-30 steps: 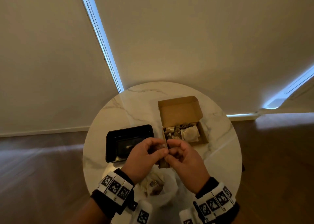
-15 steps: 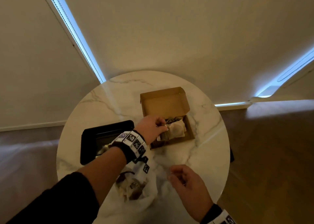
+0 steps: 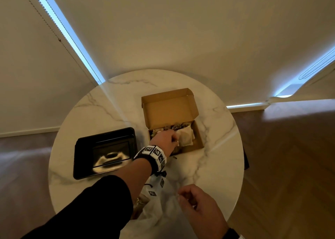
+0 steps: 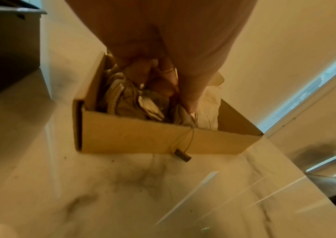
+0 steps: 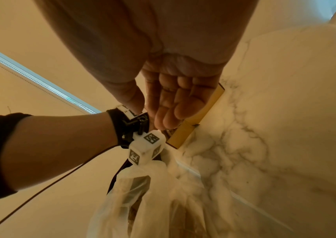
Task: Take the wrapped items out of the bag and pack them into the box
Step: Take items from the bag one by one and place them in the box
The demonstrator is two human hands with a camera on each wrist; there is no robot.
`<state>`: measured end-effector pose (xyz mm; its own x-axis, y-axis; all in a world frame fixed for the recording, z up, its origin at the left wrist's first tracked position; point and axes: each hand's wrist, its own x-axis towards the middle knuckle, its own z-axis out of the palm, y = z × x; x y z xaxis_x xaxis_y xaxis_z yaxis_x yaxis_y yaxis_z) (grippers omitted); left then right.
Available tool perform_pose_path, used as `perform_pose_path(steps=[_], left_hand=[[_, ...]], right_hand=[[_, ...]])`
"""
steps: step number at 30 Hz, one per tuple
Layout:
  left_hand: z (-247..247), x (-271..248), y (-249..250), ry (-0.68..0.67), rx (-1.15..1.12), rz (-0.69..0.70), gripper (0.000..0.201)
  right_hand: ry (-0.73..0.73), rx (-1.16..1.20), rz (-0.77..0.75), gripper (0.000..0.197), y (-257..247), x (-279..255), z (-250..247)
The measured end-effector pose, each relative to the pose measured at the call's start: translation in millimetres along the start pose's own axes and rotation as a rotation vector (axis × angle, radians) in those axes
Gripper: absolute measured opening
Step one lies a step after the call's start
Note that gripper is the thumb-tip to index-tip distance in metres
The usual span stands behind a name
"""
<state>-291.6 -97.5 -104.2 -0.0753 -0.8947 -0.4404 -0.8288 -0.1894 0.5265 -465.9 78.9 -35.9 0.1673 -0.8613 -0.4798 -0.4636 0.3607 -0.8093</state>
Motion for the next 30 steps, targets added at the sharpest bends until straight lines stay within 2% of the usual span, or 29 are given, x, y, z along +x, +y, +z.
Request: perform_pose_path(steps=[4,7,10,13,18,25,30], left_hand=[[-6,-7,4,-0.006,-0.114,-0.01,0.017],[-19,-21,10,-0.027,-0.161,0.02,0.019],[-38,-41,14,-0.029,-0.212,0.063,0.017],[-56,-62,20,0.005,-0.264,0.084,0.013],[-79,-83,27,0.073,-0.359,0.116,0.008],[-104,-84,22,0.193,-0.612,0.07,0.008],[-111,-85,19,0.205,-0.695,0.07,0.008]], right_hand=[[-0.009,-0.026,-0.002,0.005,1,8,-3],[0.046,-0.03,0.035,0.008,4,27,-5],[0.071,-0.012,0.057,0.031,1,53,-5],[0.059,0.001,0.007,0.053,-11,76,-5],[0.037,0.01,-0.046,0.016,-28,105,1],[0.019,-0.069,-0.126,0.012,-34,105,10],[0.022,-0.1,-0.142,0.014,-36,99,15]])
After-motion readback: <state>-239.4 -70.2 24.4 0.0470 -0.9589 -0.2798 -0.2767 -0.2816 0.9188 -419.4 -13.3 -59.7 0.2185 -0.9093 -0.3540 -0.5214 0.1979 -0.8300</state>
